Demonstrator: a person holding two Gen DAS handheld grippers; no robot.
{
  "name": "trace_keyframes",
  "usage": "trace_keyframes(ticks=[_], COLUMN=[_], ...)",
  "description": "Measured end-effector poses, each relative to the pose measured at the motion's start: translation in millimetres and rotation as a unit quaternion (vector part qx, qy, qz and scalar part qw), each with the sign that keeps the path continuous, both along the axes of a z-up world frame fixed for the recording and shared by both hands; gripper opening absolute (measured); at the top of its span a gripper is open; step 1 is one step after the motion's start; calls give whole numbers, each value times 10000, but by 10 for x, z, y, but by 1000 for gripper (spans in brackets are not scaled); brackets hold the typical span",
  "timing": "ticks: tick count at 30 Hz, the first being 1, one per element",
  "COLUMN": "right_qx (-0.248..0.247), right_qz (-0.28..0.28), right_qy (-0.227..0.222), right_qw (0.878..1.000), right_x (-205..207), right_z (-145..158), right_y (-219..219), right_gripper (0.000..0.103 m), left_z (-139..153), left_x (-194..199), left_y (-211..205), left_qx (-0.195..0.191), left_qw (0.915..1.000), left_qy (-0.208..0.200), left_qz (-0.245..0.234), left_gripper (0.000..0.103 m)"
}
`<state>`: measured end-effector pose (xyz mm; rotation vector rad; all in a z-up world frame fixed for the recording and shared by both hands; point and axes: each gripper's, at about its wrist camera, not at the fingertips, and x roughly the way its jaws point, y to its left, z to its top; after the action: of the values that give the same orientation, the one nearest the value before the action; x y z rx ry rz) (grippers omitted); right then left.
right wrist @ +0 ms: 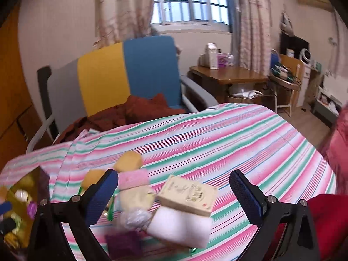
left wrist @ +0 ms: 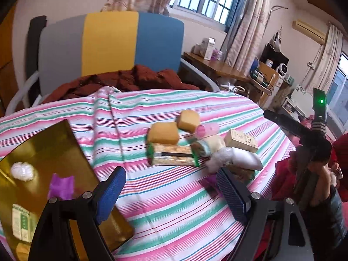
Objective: Organize objects
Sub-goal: 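Return both tools to the item pile, left tool toward the pink hair roller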
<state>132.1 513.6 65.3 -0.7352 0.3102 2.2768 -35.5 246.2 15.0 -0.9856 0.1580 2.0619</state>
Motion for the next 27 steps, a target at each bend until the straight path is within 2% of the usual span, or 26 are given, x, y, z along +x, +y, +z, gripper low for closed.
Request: trace_keyframes(ticks=[1,2,4,8,14,19,22,25,27], right_qx=[-102,-371,-606,-1306,-1401,-1549,-1624,-1684,-1725], right_qz=[-92,-104,-110,-281,-115,30,78,130,167], right_qy=[67,319,699,1044,1164,1259,1307,1325,1326], right_qw=[9999,9987,9956,9855,9832,9799,9780,9767,9759], right_x=[38,104,208,312,301,309,318,315,305], right_z=[-20,-34,-48,-208,-216,-232,-241,-247,-256], right_y=[58,140,220,422,411,433,441,448,457], right_gripper=[103,103,103,103,103,103,103,103,103], left_z=[-12,-33,-67,-147,-291,-373,-498,-631,-672], left_x=[-7,-13,-40,-122,-329,-479,-602,-732,-790], left_y=[70,148,284,551,1094,1571,1855,2063,2163], left_qx=[-25,-33,-98,-147,-113,-215,-406,-496,-511], left_qw=[10000,9999,9996,9984,9925,9911,9873,9814,9807], left_qy=[-40,-93,-184,-423,-1078,-1154,-1394,-1776,-1849], left_qz=[-53,-113,-206,-354,-571,-629,-640,-529,-366], left_gripper=[87,87,87,86,86,85,85,86,86])
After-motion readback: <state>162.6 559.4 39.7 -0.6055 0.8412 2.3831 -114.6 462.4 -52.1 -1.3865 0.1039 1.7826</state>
